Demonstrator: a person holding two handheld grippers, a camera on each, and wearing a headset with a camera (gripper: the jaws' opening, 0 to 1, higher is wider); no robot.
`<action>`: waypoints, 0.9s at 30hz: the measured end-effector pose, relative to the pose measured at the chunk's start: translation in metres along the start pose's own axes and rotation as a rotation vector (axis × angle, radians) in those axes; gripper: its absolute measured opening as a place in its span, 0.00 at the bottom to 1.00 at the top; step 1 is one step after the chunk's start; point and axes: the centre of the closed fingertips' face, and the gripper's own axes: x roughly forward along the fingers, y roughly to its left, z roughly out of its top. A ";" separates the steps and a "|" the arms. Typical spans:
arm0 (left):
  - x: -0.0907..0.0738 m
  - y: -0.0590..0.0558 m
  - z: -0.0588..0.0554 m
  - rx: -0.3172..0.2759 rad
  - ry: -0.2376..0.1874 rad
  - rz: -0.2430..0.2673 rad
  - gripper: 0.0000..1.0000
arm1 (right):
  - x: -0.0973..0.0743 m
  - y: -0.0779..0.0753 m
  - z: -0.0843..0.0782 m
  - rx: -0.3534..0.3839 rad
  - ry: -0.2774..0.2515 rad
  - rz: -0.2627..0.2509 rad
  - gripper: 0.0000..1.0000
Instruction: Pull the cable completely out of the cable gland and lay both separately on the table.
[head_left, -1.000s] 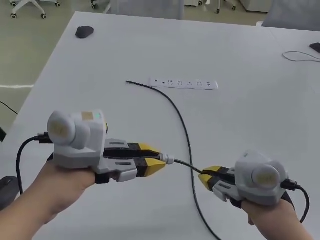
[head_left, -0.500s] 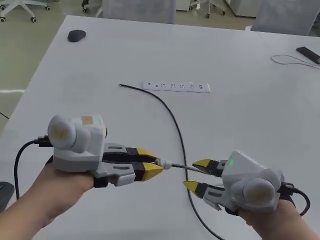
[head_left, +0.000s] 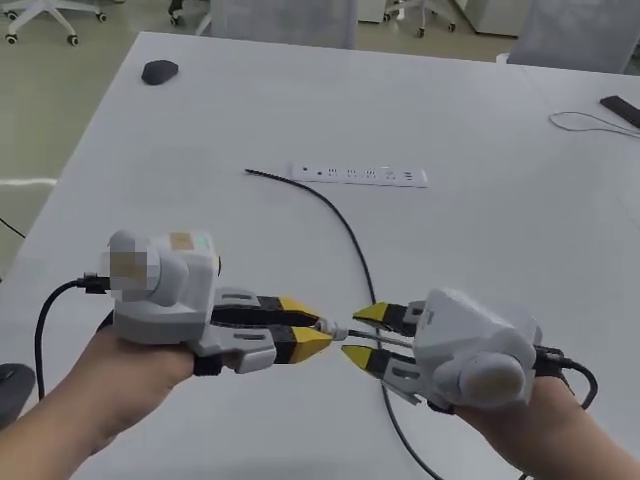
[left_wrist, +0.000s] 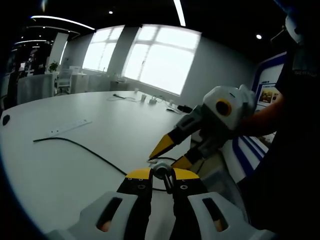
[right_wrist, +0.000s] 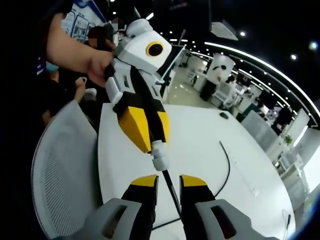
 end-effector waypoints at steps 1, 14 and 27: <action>0.000 0.000 0.000 -0.002 0.000 0.000 0.14 | 0.001 0.001 0.001 0.002 -0.002 0.004 0.11; 0.001 -0.001 -0.001 -0.010 -0.017 0.001 0.14 | 0.000 0.003 -0.003 0.046 0.001 0.014 0.00; -0.003 -0.001 0.006 -0.018 -0.051 0.010 0.15 | -0.003 -0.001 -0.020 0.171 0.012 0.004 0.00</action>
